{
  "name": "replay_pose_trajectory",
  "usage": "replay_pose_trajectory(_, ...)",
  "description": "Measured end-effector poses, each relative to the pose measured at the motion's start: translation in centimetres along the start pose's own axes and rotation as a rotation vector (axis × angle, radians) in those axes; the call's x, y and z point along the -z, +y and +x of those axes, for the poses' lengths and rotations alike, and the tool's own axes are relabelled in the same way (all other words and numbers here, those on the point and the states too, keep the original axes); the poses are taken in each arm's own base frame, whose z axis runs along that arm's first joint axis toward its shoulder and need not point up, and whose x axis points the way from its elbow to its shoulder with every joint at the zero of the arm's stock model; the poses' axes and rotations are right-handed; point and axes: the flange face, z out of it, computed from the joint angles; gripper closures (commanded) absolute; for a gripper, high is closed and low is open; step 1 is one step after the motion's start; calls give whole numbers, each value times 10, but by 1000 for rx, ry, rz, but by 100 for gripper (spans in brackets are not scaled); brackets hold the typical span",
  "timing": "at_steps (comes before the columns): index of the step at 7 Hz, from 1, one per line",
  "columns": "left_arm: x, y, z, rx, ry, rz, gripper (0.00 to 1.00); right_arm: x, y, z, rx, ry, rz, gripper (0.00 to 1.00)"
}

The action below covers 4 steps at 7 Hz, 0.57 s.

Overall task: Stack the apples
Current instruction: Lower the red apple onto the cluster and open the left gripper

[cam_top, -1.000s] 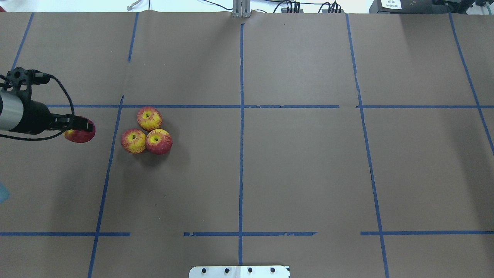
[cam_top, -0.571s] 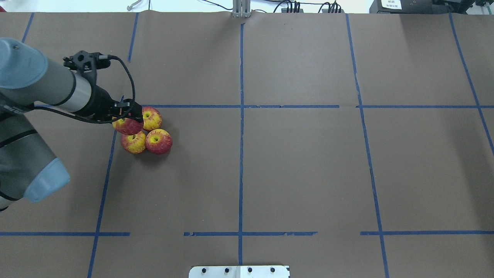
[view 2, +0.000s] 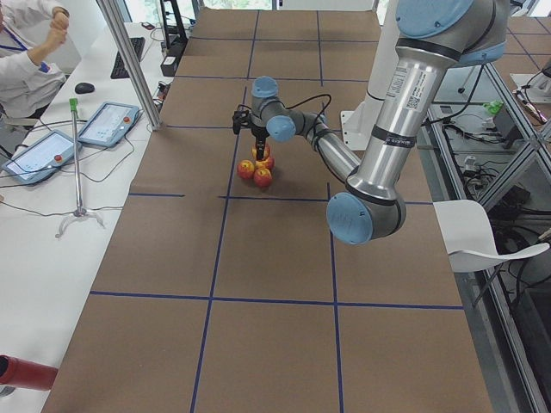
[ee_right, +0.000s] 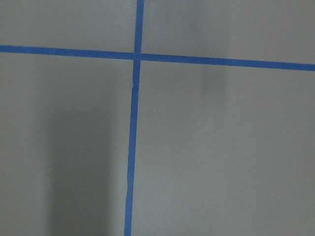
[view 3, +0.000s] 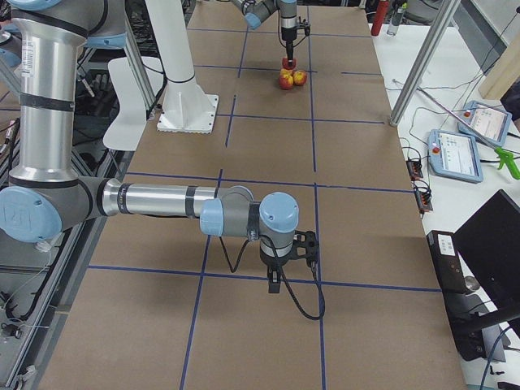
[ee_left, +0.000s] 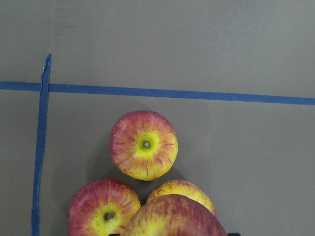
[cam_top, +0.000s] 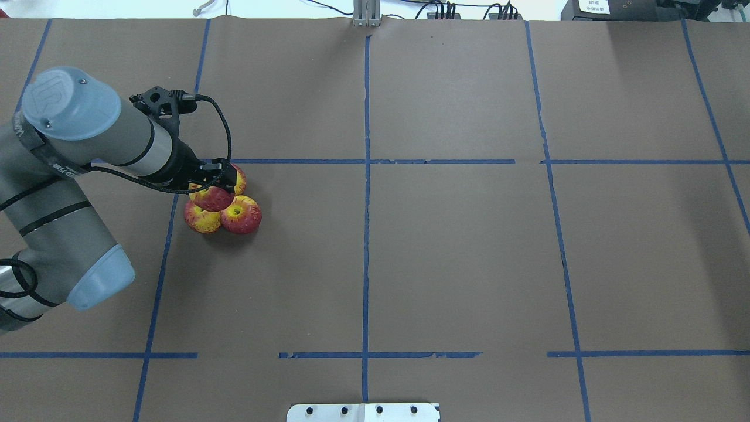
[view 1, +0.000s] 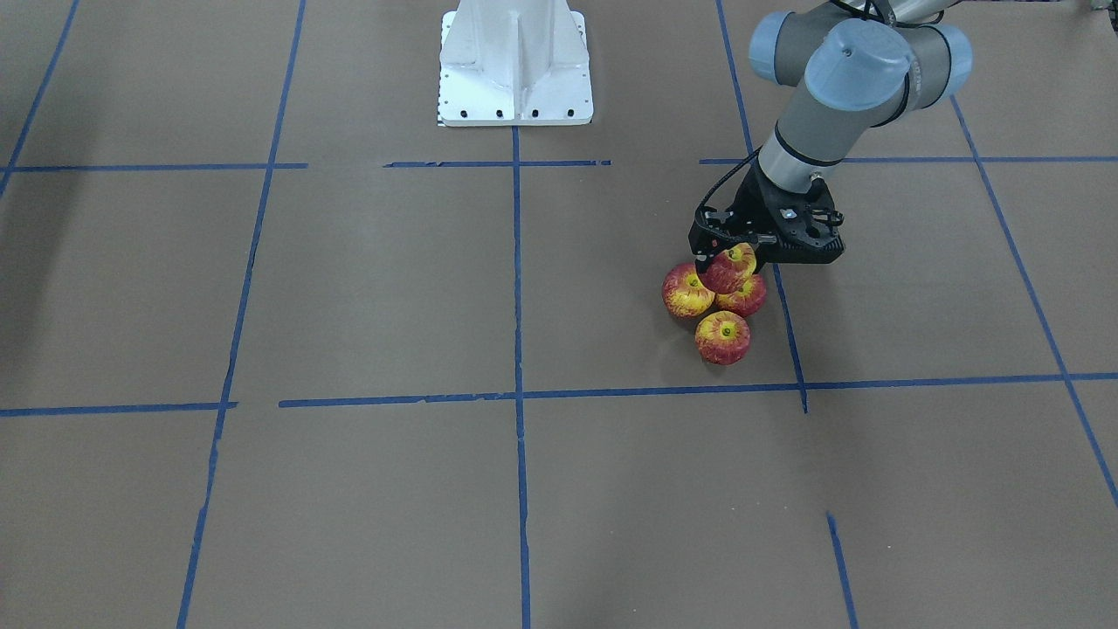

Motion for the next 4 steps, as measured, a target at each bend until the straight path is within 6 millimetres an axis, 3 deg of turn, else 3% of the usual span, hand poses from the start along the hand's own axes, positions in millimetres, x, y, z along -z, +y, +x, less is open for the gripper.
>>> replay_pose_trajectory(4,-22,-8,-3,5,-54,29,100,0,0,0,0,0,0,0)
